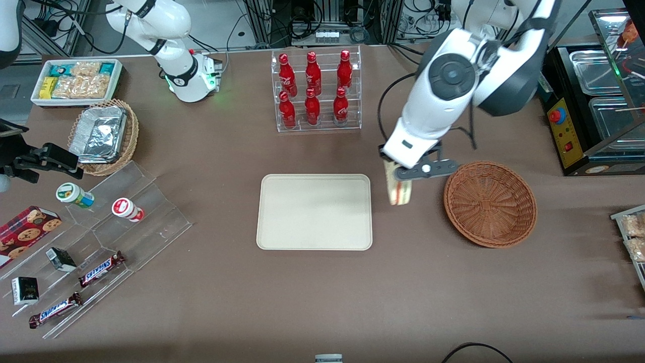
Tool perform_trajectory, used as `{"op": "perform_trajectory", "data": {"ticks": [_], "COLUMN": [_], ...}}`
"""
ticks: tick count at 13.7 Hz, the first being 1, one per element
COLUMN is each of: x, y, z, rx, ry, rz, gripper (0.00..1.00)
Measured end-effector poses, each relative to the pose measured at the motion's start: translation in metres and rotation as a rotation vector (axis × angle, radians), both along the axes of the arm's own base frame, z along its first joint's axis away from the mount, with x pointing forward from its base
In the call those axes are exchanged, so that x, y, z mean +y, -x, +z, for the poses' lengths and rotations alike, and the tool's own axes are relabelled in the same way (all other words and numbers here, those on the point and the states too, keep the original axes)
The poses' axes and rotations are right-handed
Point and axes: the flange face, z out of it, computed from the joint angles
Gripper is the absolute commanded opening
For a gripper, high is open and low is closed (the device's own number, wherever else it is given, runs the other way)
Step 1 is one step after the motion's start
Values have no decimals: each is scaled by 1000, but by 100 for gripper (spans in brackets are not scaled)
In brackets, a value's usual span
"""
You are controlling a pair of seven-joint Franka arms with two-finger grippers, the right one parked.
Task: Place sandwich from basket to tray
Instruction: 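Lift the sandwich and carry it with the left gripper over the tray, then lower the held sandwich onto the tray and open the left gripper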
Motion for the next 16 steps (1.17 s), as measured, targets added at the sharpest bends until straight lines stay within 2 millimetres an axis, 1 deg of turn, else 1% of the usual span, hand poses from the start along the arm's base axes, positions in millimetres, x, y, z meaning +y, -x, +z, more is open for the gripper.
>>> {"op": "perform_trajectory", "data": {"ticks": [1, 3, 4, 5, 7, 8, 13, 16], "x": [-15, -48, -61, -70, -80, -82, -89, -98], "y": [1, 8, 11, 13, 13, 11, -2, -1], "z": [-14, -50, -69, -87, -123, -137, -191, -216], "rx": [-2, 6, 9, 14, 34, 37, 13, 0], "ry": [5, 5, -3, -16, -37, -38, -9, 7], "rz": [-21, -69, -89, -107, -125, -126, -115, -123], "gripper": [21, 21, 21, 21, 21, 21, 21, 21]}}
